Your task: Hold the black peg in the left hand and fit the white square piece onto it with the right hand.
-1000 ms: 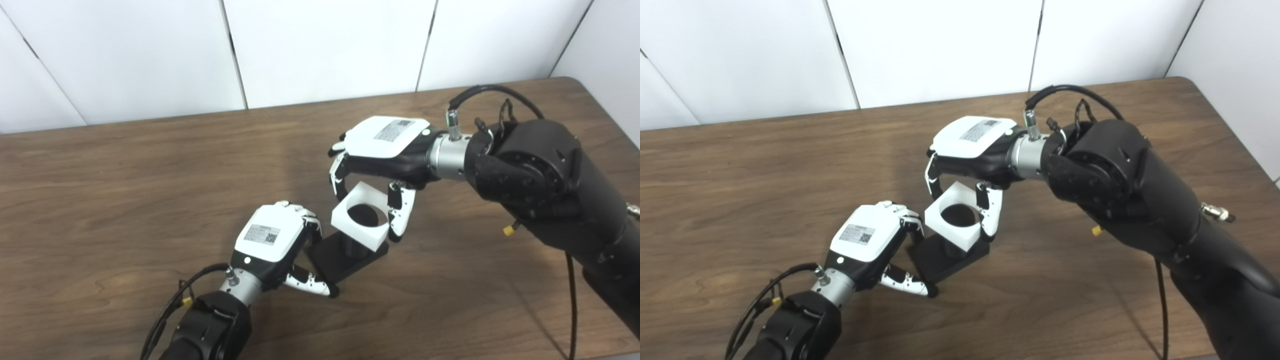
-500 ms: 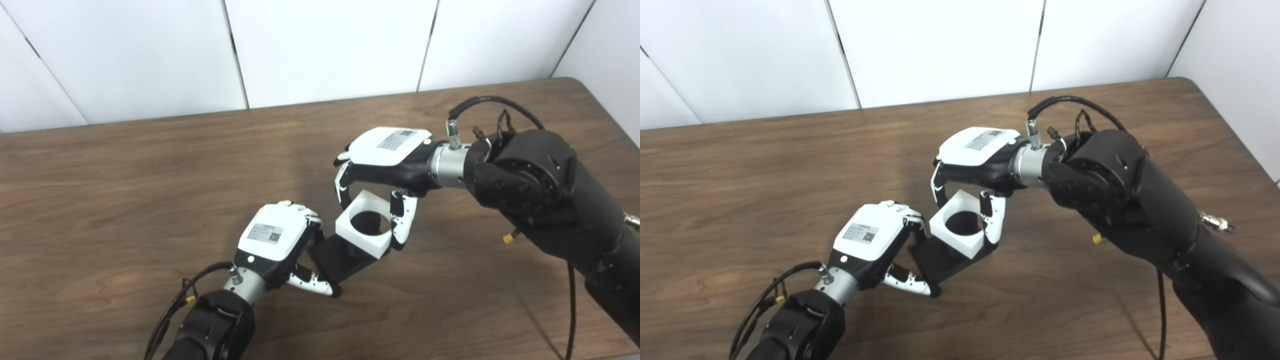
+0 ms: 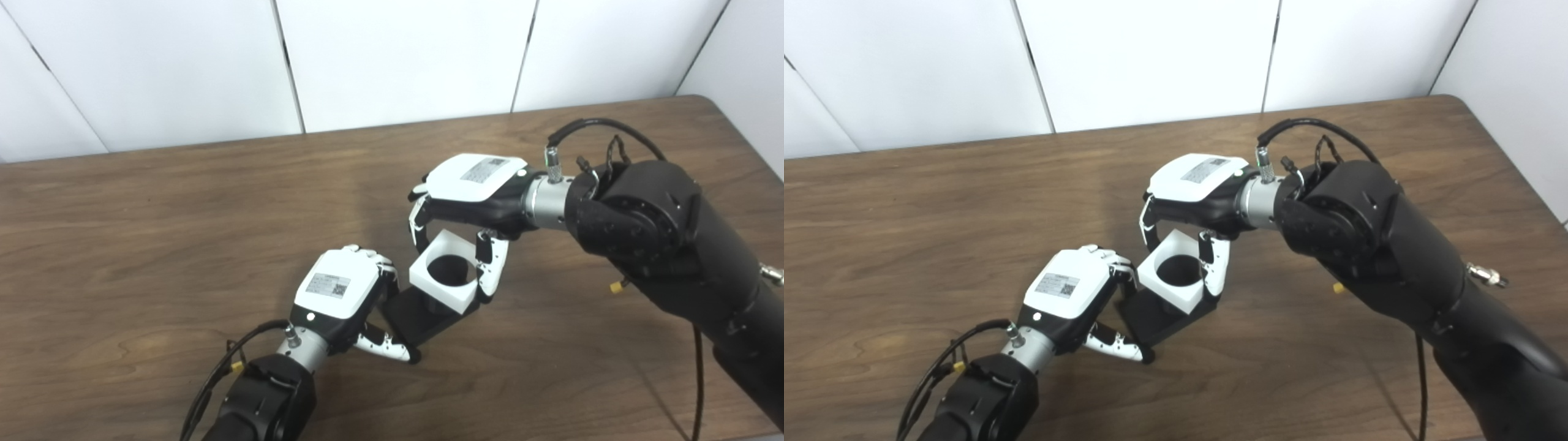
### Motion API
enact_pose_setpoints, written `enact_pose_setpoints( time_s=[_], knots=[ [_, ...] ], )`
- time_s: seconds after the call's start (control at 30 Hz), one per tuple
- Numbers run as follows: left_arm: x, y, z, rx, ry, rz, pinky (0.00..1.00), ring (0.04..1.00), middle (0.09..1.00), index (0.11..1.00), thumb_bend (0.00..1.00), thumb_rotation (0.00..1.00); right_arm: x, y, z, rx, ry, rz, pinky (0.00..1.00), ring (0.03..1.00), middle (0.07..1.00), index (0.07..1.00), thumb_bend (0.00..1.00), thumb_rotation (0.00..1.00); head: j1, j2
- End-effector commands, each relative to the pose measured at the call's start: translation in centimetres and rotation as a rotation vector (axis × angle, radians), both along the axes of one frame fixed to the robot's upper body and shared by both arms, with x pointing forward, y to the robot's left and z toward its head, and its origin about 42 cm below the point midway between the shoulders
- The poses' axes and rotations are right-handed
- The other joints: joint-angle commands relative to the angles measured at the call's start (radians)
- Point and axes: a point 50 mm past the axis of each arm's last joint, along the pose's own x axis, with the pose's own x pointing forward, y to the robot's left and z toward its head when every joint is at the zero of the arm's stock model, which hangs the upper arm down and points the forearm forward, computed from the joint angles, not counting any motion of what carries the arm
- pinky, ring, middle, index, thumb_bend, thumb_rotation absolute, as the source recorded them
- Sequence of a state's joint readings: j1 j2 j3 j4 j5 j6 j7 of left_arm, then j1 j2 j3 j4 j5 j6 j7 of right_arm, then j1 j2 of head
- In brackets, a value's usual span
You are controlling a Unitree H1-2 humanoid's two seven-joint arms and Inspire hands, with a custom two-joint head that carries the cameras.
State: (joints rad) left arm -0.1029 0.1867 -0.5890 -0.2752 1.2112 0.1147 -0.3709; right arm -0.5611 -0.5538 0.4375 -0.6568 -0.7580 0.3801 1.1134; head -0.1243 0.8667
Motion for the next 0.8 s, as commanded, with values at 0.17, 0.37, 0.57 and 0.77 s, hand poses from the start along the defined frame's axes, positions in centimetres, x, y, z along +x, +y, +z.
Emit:
enact_pose_setpoints(
  time_s=[0.17, 0.37, 0.57, 0.77],
  knots=[
    [-1.1, -0.7, -1.7, 0.083, 0.078, -0.037, 0.87, 0.826, 0.771, 0.491, 0.51, 0.07, 0.2, 0.4, 0.4, 0.035, -0.075, 0.019, 1.00, 0.940, 0.797, 0.486, 0.52, 0.13, 0.001, -0.001],
    [-1.0, -0.9, -1.6, 0.071, 0.083, -0.036, 0.88, 0.829, 0.770, 0.491, 0.51, 0.06, 0.2, 0.5, -0.1, 0.039, -0.085, 0.032, 1.00, 0.932, 0.792, 0.486, 0.52, 0.13, -0.002, 0.000],
    [-0.9, -1.1, -1.6, 0.076, 0.084, -0.039, 0.87, 0.829, 0.772, 0.491, 0.51, 0.07, 0.4, 0.2, -0.6, 0.046, -0.081, 0.034, 0.99, 0.927, 0.783, 0.485, 0.52, 0.13, 0.004, 0.001],
    [-0.9, -1.1, -1.6, 0.076, 0.088, -0.040, 0.87, 0.831, 0.772, 0.491, 0.51, 0.07, 0.8, 0.0, -0.7, 0.036, -0.080, 0.029, 0.99, 0.926, 0.785, 0.486, 0.52, 0.13, 0.000, -0.002]
  ],
)
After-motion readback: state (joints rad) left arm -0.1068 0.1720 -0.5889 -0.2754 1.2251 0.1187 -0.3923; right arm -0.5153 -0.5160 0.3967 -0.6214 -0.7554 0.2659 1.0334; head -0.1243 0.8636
